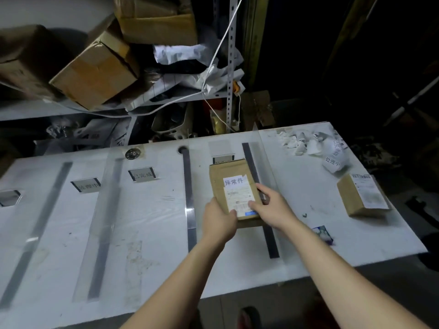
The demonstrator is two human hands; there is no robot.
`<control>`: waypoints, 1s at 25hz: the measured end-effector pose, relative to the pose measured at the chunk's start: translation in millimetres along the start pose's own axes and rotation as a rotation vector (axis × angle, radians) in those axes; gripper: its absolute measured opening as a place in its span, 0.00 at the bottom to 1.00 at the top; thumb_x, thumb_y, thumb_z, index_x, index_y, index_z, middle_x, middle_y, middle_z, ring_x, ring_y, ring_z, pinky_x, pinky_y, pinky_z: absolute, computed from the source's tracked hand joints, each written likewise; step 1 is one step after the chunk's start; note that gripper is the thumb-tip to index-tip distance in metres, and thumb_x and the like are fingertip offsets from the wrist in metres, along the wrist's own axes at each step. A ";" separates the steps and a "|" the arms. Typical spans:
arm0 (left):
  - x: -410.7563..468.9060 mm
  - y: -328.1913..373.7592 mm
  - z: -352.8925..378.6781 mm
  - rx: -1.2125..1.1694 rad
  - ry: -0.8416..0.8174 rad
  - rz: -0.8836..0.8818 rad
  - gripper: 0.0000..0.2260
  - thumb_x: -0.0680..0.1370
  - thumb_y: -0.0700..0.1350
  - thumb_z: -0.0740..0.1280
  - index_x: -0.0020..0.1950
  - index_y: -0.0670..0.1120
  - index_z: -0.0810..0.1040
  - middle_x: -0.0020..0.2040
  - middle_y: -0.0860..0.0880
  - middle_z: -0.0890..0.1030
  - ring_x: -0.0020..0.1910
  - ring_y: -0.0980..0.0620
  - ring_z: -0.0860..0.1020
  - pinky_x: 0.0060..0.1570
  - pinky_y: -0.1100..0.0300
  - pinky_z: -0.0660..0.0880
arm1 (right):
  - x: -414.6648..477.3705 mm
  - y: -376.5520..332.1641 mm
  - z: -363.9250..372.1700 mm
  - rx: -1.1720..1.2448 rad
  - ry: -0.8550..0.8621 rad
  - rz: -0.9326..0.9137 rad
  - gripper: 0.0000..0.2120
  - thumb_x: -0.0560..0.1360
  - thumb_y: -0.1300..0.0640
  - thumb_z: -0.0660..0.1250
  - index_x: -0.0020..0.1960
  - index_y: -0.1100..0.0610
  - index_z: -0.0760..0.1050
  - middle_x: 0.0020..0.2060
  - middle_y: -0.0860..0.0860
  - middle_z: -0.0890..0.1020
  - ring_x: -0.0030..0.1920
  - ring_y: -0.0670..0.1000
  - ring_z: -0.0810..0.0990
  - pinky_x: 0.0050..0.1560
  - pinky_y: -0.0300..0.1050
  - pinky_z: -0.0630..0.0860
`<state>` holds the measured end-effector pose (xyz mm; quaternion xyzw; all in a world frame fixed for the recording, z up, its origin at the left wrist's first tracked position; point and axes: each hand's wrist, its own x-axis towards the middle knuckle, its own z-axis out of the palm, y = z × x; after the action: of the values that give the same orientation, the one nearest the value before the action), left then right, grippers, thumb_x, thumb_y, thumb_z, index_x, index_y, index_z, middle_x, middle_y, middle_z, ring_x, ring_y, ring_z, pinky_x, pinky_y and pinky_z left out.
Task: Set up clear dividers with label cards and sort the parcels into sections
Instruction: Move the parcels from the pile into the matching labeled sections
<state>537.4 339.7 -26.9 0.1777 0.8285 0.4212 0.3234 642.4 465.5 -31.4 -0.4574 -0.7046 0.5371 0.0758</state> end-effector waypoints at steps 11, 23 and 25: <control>38.7 -34.9 46.2 -0.172 0.068 -0.191 0.21 0.78 0.34 0.68 0.69 0.49 0.74 0.61 0.51 0.82 0.59 0.50 0.82 0.56 0.54 0.83 | 50.7 42.1 22.6 -0.133 -0.032 0.042 0.30 0.77 0.68 0.69 0.76 0.53 0.67 0.68 0.53 0.77 0.66 0.55 0.77 0.61 0.45 0.79; 12.7 28.4 -46.8 0.534 0.170 0.169 0.28 0.80 0.53 0.66 0.79 0.47 0.65 0.73 0.47 0.72 0.72 0.46 0.70 0.64 0.53 0.70 | 51.6 -37.4 6.1 -0.642 -0.025 -0.271 0.28 0.76 0.55 0.71 0.74 0.53 0.68 0.73 0.51 0.72 0.71 0.57 0.71 0.66 0.54 0.74; 5.8 29.6 -105.0 0.731 0.300 0.193 0.25 0.80 0.54 0.64 0.75 0.47 0.68 0.70 0.47 0.74 0.69 0.44 0.72 0.61 0.50 0.74 | 41.5 -78.3 14.4 -0.776 -0.068 -0.367 0.30 0.78 0.51 0.69 0.77 0.50 0.64 0.77 0.50 0.66 0.75 0.57 0.65 0.69 0.55 0.70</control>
<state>461.8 299.0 40.8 0.2945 0.9411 0.1486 0.0736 566.1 485.4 11.5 -0.3014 -0.9261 0.2247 -0.0309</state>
